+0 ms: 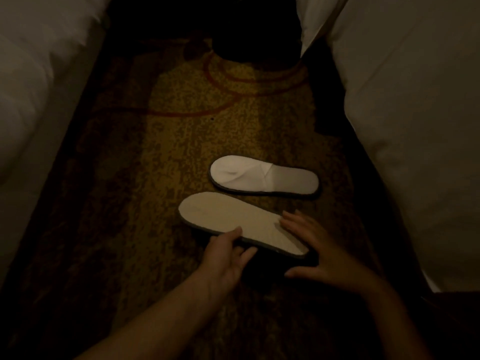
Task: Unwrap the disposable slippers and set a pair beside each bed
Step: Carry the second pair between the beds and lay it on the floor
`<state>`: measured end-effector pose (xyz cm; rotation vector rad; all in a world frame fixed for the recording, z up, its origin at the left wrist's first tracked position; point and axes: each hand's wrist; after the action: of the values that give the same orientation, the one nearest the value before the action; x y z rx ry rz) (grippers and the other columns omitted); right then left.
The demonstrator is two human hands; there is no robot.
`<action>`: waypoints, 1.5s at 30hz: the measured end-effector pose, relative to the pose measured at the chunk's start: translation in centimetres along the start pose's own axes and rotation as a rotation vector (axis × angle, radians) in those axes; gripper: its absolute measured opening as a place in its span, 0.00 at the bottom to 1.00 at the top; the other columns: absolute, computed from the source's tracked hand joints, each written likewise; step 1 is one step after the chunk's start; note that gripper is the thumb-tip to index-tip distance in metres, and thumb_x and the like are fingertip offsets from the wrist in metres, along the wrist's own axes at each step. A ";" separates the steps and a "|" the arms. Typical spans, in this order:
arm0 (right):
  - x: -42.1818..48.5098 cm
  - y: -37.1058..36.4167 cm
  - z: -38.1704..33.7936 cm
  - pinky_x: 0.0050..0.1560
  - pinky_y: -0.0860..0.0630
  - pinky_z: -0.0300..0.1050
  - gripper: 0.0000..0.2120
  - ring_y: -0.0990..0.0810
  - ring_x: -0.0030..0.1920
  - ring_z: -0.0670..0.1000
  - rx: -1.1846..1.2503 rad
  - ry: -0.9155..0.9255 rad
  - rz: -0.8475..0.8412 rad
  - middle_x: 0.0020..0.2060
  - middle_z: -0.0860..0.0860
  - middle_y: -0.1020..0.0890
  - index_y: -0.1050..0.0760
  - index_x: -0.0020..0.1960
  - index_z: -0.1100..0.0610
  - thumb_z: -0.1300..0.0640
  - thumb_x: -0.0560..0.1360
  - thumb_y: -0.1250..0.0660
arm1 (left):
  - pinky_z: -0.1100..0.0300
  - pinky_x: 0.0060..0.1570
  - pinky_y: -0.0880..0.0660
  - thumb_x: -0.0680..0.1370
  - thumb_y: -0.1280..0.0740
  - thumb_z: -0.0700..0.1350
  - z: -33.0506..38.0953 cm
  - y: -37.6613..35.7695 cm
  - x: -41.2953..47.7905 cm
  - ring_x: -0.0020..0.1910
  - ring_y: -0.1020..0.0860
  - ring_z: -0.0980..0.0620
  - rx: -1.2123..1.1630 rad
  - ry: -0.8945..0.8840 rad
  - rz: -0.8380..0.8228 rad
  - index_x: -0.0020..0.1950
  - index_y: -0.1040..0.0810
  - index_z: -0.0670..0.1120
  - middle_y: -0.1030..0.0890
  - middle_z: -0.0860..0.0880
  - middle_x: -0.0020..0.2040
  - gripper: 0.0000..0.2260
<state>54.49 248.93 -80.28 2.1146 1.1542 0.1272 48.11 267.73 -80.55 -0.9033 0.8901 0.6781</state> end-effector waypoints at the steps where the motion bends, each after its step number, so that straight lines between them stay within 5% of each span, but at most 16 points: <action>1: -0.3 -0.3 -0.1 0.73 0.51 0.36 0.35 0.50 0.74 0.40 0.004 0.017 0.036 0.71 0.37 0.43 0.42 0.67 0.40 0.52 0.69 0.26 | 0.51 0.45 0.25 0.78 0.38 0.37 0.2 -0.4 -0.1 0.63 0.27 0.42 0.003 0.012 0.004 0.73 0.38 0.43 0.26 0.41 0.61 0.23; 3: -0.3 -0.6 -0.3 0.73 0.43 0.39 0.27 0.36 0.71 0.44 0.122 0.005 0.172 0.68 0.47 0.31 0.33 0.63 0.47 0.68 0.71 0.30 | 0.52 0.41 0.22 0.78 0.38 0.40 0.8 -0.7 -0.4 0.54 0.22 0.43 -0.006 0.048 -0.032 0.71 0.34 0.42 0.22 0.41 0.55 0.20; 5: -0.4 -0.2 -0.4 0.62 0.30 0.30 0.24 0.24 0.58 0.36 0.322 -0.068 0.331 0.57 0.53 0.21 0.26 0.56 0.49 0.74 0.71 0.34 | 0.50 0.35 0.19 0.79 0.38 0.49 1.7 -1.0 -1.1 0.44 0.18 0.42 0.055 0.086 -0.100 0.61 0.28 0.42 0.18 0.40 0.47 0.15; 7: -0.5 0.4 -0.2 0.45 0.27 0.22 0.18 0.21 0.45 0.29 0.441 -0.163 0.379 0.48 0.44 0.20 0.24 0.49 0.44 0.68 0.74 0.34 | 0.53 0.31 0.20 0.79 0.43 0.56 2.7 -0.9 -1.4 0.40 0.18 0.44 0.289 0.046 -0.070 0.52 0.28 0.43 0.18 0.40 0.43 0.16; 9: -0.6 0.9 0.6 0.39 0.27 0.21 0.14 0.21 0.41 0.29 0.510 -0.216 0.325 0.45 0.39 0.20 0.24 0.48 0.42 0.62 0.75 0.34 | 0.58 0.28 0.25 0.81 0.46 0.55 3.8 -0.6 -1.3 0.37 0.21 0.47 0.623 -0.137 0.096 0.55 0.30 0.43 0.20 0.43 0.42 0.16; 11: -0.5 1.0 1.6 0.39 0.26 0.22 0.13 0.20 0.41 0.30 0.588 -0.261 0.262 0.46 0.39 0.20 0.24 0.49 0.43 0.62 0.76 0.35 | 0.57 0.31 0.27 0.81 0.44 0.52 4.8 0.3 -0.4 0.42 0.23 0.46 0.899 -0.393 0.308 0.62 0.31 0.42 0.22 0.42 0.48 0.16; 13: -0.3 0.7 2.4 0.38 0.24 0.26 0.12 0.18 0.42 0.35 0.685 -0.340 0.201 0.48 0.44 0.19 0.24 0.51 0.45 0.62 0.76 0.36 | 0.52 0.50 0.25 0.79 0.40 0.50 5.8 1.8 1.0 0.57 0.26 0.40 1.092 -0.565 0.478 0.67 0.33 0.42 0.27 0.38 0.63 0.19; 16: 0.2 0.0 3.6 0.45 0.21 0.36 0.11 0.19 0.49 0.48 0.720 -0.457 0.126 0.55 0.54 0.20 0.24 0.55 0.51 0.61 0.76 0.36 | 0.45 0.70 0.37 0.78 0.37 0.51 5.8 3.5 2.7 0.72 0.40 0.37 1.315 -0.494 0.489 0.74 0.40 0.46 0.40 0.39 0.74 0.27; 22: 0.7 -0.8 4.2 0.56 0.27 0.47 0.21 0.24 0.59 0.57 0.540 -0.620 0.166 0.62 0.60 0.24 0.29 0.66 0.62 0.59 0.75 0.33 | 0.46 0.70 0.38 0.78 0.39 0.49 3.1 3.3 3.5 0.71 0.39 0.38 1.605 -0.373 0.460 0.72 0.35 0.45 0.37 0.39 0.73 0.23; 26: 0.7 -1.5 4.0 0.58 0.31 0.43 0.26 0.27 0.63 0.57 0.222 -0.664 0.226 0.65 0.60 0.27 0.33 0.68 0.63 0.59 0.73 0.30 | 0.43 0.70 0.40 0.77 0.40 0.45 2.4 3.5 3.1 0.72 0.42 0.39 1.536 -0.421 0.461 0.71 0.34 0.47 0.38 0.41 0.73 0.21; 30: 0.7 -1.7 3.7 0.71 0.35 0.53 0.39 0.35 0.70 0.57 0.102 -0.699 0.206 0.72 0.59 0.36 0.46 0.75 0.60 0.57 0.72 0.29 | 0.44 0.70 0.38 0.77 0.39 0.44 2.0 3.6 3.2 0.72 0.40 0.39 1.531 -0.501 0.428 0.71 0.34 0.45 0.35 0.41 0.72 0.22; 33: 0.9 -1.3 3.5 0.70 0.34 0.54 0.32 0.34 0.69 0.59 0.061 -0.753 0.203 0.71 0.60 0.36 0.43 0.74 0.60 0.53 0.75 0.33 | 0.44 0.68 0.39 0.77 0.38 0.45 2.0 3.2 3.5 0.71 0.40 0.40 1.593 -0.501 0.449 0.71 0.35 0.45 0.35 0.42 0.72 0.23; 35: 1.6 -0.5 3.3 0.70 0.36 0.52 0.28 0.35 0.69 0.59 0.069 -0.697 0.374 0.71 0.59 0.36 0.42 0.74 0.59 0.53 0.77 0.38 | 0.44 0.69 0.39 0.77 0.38 0.47 3.1 2.7 4.2 0.71 0.39 0.40 1.647 -0.560 0.448 0.71 0.36 0.44 0.36 0.41 0.72 0.23; 40: 5.4 0.9 3.9 0.75 0.47 0.55 0.26 0.44 0.74 0.59 0.047 -0.585 0.531 0.75 0.58 0.42 0.47 0.76 0.57 0.53 0.81 0.46 | 0.44 0.71 0.37 0.77 0.38 0.42 9.4 0.3 7.4 0.71 0.35 0.41 1.637 -0.909 0.171 0.75 0.41 0.45 0.35 0.41 0.73 0.26; 45: 8.5 0.1 5.2 0.76 0.53 0.54 0.25 0.51 0.76 0.58 -0.049 -0.627 0.432 0.77 0.59 0.48 0.50 0.76 0.58 0.52 0.82 0.51 | 0.48 0.76 0.53 0.81 0.44 0.49 12.1 -1.5 10.8 0.78 0.54 0.42 2.047 -0.629 0.080 0.78 0.53 0.46 0.52 0.43 0.79 0.29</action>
<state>61.68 252.62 -86.11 2.1030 0.3223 -0.2901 58.70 279.02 -85.45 1.1281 0.5898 -0.1325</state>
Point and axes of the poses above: each hand's wrist, its own x-axis towards the middle knuckle, its own y-axis out of the back of the hand, z = x × y
